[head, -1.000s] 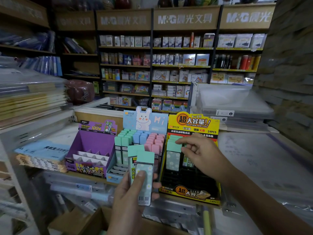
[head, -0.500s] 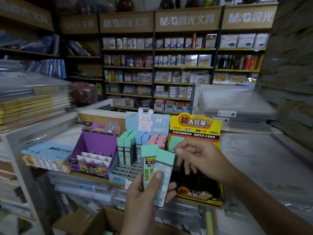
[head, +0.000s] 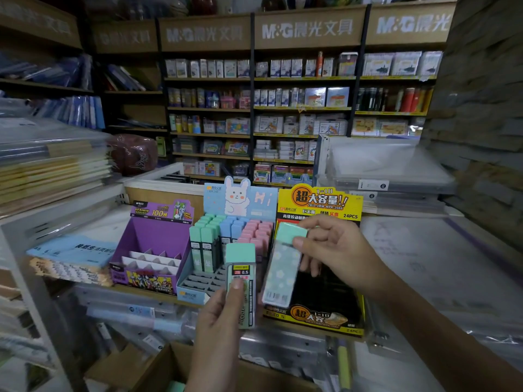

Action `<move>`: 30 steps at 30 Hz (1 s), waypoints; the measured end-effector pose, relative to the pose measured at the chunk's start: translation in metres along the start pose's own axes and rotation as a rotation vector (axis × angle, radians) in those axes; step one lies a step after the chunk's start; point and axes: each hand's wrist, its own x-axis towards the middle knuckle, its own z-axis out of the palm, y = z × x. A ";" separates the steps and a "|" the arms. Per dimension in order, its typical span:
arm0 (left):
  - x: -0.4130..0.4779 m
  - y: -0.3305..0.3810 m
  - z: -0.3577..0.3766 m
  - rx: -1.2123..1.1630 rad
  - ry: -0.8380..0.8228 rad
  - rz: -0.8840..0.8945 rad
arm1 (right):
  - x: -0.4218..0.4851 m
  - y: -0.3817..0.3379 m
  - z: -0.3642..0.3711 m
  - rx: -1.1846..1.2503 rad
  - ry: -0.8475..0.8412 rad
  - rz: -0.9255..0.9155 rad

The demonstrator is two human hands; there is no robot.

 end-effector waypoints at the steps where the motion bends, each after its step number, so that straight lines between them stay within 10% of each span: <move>1: 0.000 -0.001 -0.005 0.009 0.007 0.003 | 0.001 0.000 -0.001 -0.012 0.045 -0.027; 8: 0.003 -0.007 -0.027 0.024 0.028 -0.001 | 0.002 0.005 -0.001 -0.124 0.231 -0.083; 30: 0.010 -0.008 -0.036 0.053 0.027 0.040 | -0.003 0.010 0.002 -0.410 0.071 -0.145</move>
